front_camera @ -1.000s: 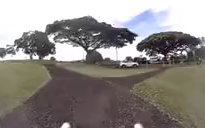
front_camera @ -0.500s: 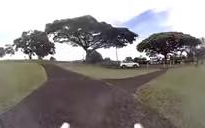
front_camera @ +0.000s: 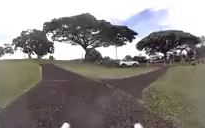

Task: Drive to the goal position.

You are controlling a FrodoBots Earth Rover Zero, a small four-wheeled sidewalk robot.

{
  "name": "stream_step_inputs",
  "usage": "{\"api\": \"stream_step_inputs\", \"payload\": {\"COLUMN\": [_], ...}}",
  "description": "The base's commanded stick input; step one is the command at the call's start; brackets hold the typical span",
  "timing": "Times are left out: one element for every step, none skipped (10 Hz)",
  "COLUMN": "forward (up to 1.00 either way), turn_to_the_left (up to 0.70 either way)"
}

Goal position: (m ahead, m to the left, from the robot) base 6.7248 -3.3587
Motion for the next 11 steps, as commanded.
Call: {"api": "stream_step_inputs", "payload": {"forward": [0.7,0.7,0.7,0.7,0.7,0.7,0.7,0.7,0.7,0.7,0.7], "turn_to_the_left": [0.01,0.0,0.0,0.03,0.07,0.0,0.03,0.01,0.05,0.06,0.0]}}
